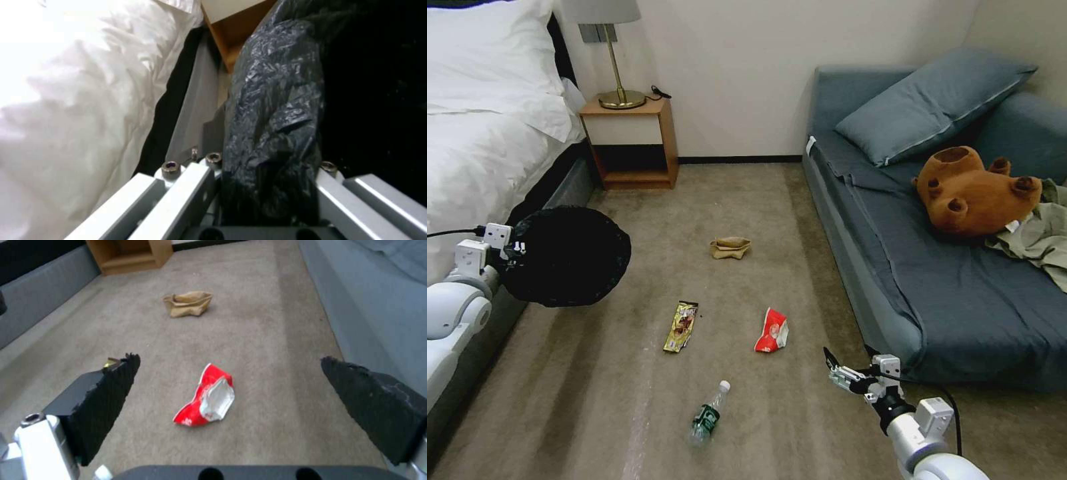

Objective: Pick up the trash bin, then pick up the garbage on the floor and place it into the trash bin.

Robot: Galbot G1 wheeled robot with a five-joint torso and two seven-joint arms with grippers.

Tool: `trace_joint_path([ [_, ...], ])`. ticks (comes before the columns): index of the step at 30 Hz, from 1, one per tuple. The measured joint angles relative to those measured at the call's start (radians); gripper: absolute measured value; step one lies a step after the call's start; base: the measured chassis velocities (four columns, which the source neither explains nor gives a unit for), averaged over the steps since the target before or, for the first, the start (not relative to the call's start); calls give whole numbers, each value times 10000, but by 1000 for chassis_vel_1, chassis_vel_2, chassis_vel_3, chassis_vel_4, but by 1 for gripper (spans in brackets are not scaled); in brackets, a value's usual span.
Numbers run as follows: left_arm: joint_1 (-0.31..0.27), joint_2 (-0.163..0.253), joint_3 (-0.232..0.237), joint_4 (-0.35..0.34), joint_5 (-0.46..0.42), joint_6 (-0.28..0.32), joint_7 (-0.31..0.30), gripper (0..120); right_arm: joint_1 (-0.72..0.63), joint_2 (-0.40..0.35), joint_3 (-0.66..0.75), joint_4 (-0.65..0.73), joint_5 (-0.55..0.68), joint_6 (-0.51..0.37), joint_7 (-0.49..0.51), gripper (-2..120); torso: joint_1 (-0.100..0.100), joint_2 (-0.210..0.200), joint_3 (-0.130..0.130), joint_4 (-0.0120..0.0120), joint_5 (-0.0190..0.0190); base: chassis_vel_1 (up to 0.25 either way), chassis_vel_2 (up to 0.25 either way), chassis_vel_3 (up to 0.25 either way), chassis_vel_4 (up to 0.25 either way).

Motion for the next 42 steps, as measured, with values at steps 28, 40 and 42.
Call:
trace_joint_path([
  [28, -113, -214, 99, 325, 198, -104, 36, 3, 861, -591, -742, -606, 100, -312, 185, 100, 0, 0, 0, 1, 2, -92, 93, 97, -92],
  [40, 73, -122, -50, 488, 227, -380, 155, 3, 2574, -1833, -2354, -786, 874, -1647, -54, 100, 0, 0, 0, 4, 0, -12, 10, 13, -18],
  [42, 138, -101, -69, 465, 231, -383, 162, 3, 2720, -1898, -2533, -901, 878, -1694, -115, 100, 0, 0, 0, 2, 0, 0, 0, 0, 0],
])
